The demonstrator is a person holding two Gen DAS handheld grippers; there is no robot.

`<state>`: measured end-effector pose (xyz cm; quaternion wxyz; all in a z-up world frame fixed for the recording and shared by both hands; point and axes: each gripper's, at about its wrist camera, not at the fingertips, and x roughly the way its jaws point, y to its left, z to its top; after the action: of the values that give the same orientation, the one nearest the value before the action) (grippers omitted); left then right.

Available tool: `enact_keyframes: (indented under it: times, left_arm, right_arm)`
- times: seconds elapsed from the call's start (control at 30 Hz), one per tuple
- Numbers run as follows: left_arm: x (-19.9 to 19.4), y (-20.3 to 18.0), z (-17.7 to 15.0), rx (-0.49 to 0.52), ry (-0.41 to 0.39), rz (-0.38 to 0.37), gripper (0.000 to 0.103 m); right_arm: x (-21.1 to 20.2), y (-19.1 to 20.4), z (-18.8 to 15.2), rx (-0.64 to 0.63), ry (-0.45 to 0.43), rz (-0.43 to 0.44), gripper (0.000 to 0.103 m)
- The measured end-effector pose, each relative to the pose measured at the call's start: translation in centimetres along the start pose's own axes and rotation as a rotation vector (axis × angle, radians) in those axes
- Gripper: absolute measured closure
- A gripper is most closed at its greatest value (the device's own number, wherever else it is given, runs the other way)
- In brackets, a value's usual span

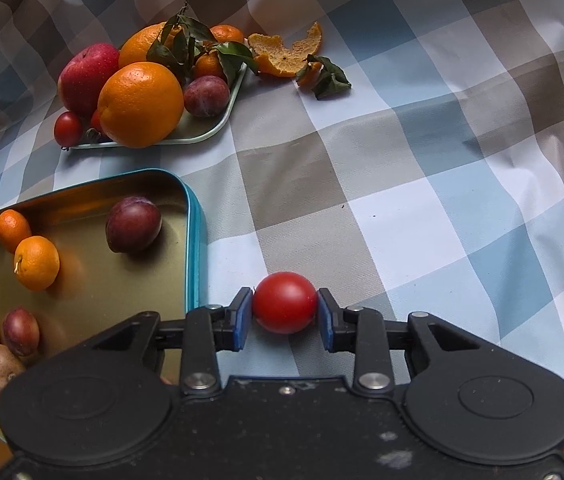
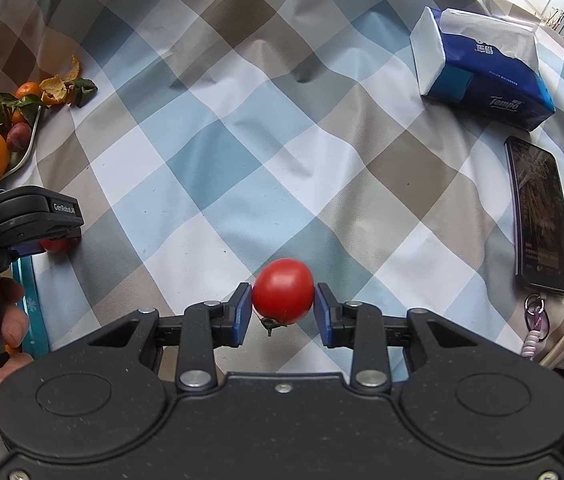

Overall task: Organize fruits
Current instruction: 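Carry both cherry tomatoes over the gold tin tray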

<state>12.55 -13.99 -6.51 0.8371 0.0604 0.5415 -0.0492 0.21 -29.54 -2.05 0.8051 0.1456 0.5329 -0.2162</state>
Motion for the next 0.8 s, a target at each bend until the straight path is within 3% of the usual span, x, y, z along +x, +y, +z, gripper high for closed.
enact_keyframes:
  times: [0.47,0.8]
  left_arm:
    - [-4.6,-1.2,-0.3,0.036,-0.041,-0.082,0.070]
    - [-6.5,2.3,-0.6,-0.049,-0.041,-0.062,0.070]
  right_arm:
    - [-0.1,-0.1,-0.2,-0.004,-0.004,-0.002,0.060]
    - [-0.5,0.7,-0.4,-0.029,-0.015,-0.002,0.060]
